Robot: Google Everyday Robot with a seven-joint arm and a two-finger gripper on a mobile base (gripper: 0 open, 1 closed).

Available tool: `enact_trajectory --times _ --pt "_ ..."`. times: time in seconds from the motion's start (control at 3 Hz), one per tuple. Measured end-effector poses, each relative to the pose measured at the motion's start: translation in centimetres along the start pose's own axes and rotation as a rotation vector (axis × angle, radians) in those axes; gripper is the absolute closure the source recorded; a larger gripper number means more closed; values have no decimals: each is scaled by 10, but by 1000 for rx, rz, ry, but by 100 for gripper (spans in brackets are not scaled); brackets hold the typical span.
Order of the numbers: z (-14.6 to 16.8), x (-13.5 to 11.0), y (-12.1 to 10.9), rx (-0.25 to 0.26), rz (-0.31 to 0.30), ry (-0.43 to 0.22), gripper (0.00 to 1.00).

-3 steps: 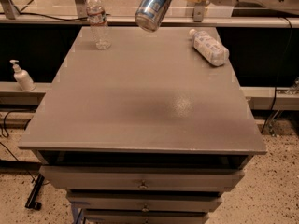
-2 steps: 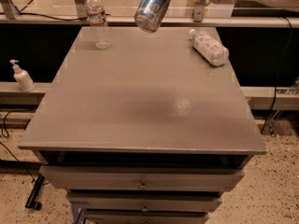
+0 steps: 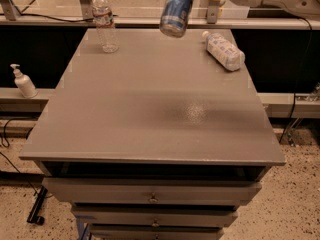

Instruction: Place redbull can upright

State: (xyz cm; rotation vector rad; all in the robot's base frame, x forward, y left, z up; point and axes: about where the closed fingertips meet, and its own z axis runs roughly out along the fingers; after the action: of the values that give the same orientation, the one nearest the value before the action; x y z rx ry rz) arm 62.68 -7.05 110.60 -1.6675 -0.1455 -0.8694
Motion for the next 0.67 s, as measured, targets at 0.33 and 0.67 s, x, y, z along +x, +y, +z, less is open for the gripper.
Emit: enact_trajectory --times 0.33,0.67 --pt "-2 -9 7 52 -172 -93 100" --pt "-15 -22 18 40 -370 -140 100"
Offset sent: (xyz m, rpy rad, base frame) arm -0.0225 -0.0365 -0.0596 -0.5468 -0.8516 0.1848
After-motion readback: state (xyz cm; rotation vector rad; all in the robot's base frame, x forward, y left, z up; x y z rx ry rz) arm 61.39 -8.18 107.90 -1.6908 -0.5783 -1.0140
